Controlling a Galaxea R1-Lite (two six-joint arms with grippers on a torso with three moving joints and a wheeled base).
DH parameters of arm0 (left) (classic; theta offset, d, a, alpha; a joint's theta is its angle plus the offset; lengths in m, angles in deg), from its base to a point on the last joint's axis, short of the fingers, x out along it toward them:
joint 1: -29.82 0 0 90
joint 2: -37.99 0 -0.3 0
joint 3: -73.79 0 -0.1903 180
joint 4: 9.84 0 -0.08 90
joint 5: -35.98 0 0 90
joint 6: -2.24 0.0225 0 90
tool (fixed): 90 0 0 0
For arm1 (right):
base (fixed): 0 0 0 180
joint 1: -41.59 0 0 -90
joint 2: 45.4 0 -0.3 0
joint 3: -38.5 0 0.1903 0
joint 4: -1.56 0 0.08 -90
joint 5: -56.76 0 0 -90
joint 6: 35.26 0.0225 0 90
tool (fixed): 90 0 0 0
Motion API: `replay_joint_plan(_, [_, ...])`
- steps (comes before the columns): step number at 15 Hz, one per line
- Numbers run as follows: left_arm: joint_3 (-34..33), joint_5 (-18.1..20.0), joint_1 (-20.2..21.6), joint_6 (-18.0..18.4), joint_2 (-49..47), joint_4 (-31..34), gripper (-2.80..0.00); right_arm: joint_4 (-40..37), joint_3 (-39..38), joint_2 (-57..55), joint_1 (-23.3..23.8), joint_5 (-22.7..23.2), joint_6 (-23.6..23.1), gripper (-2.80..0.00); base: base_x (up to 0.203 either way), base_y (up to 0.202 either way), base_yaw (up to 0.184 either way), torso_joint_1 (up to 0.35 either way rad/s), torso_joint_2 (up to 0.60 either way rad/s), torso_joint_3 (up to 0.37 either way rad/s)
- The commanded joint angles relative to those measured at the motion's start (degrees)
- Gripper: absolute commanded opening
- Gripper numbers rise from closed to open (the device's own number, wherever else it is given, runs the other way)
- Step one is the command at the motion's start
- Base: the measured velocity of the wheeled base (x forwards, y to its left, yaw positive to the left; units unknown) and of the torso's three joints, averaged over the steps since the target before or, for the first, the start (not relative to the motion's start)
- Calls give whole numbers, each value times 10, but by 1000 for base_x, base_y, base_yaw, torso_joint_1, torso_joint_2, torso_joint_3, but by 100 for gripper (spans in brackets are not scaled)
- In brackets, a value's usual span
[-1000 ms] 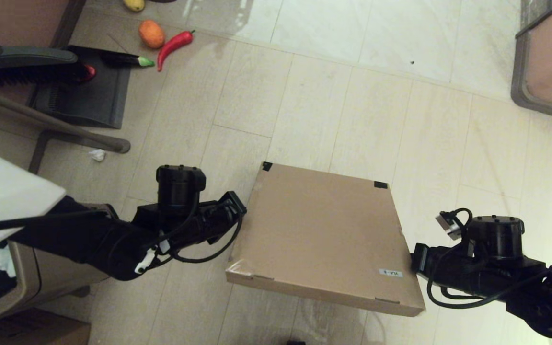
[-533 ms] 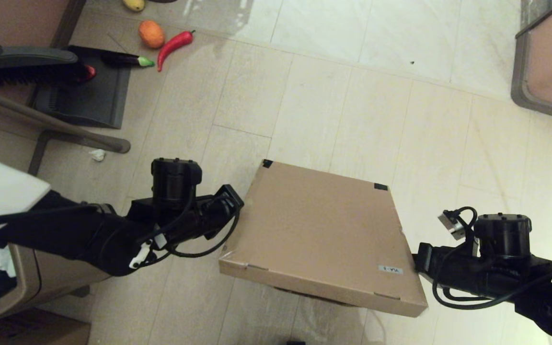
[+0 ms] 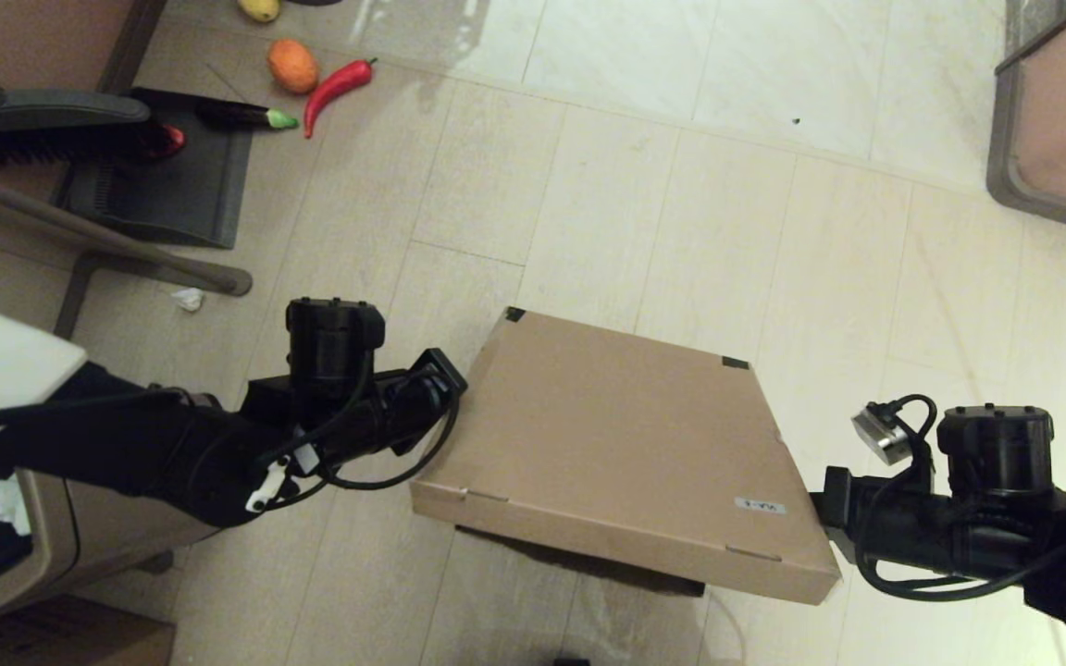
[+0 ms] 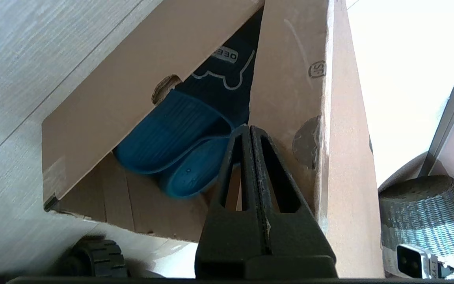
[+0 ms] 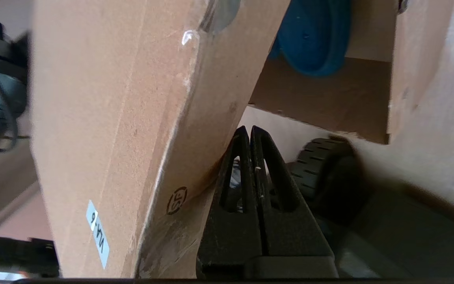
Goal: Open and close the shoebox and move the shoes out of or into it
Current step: Open the shoe box
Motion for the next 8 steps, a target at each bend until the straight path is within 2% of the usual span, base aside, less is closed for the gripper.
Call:
replay_joint_plan(1, [3, -1, 4, -3, 1, -2, -280, 4, 2, 9, 0, 3, 16, -280, 0, 0, 0, 0, 0, 0])
replay_joint_plan(8, [24, -27, 34, -2, 1, -2, -280, 5, 2, 47, 4, 10, 99, -280, 0, 0, 0, 0, 0, 0])
